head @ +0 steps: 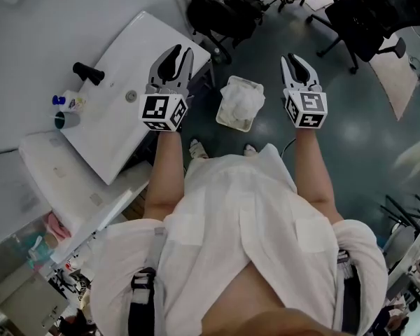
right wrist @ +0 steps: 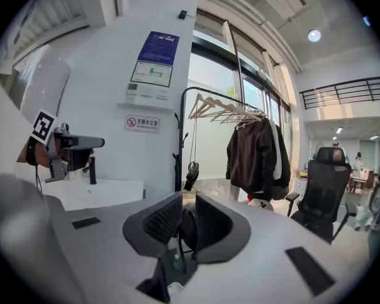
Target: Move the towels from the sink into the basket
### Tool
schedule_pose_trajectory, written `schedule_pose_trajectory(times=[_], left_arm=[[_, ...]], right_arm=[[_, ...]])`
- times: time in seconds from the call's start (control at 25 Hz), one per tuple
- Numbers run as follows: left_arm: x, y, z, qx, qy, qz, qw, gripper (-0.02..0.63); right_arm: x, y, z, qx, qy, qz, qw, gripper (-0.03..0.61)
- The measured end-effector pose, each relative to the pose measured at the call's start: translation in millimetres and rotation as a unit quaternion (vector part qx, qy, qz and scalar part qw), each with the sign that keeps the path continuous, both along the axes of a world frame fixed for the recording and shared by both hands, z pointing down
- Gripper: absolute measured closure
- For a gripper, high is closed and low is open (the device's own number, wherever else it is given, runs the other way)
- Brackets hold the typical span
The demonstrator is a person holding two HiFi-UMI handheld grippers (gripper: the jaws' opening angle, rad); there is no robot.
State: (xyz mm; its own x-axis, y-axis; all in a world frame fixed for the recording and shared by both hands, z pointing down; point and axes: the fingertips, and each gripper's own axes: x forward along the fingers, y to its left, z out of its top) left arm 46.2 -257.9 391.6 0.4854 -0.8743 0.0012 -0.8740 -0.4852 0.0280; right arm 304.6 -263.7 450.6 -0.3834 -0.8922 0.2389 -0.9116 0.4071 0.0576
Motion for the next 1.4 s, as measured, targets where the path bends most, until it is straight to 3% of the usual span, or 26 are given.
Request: schedule_pose_trajectory(times=[0.28,0.76,1.4], left_arm=[[-22,4,-22,0.02,-0.004,-0.024,0.9995,0.569],[-53,3,-69,0.063,-0.016,-0.061,0.996,0.578],[-59,9,-92,0.083,-0.031,-0.069,0.9937,0.578]], right_arm=[[15,1,-49,0.054,-0.025,0.003,0.998,0.494],[24,-5,-107,0.114,-0.046,-0.001,0.992,0.544],[15,-15,-137,0.142,-0.042,-0.021,0.989,0.551]])
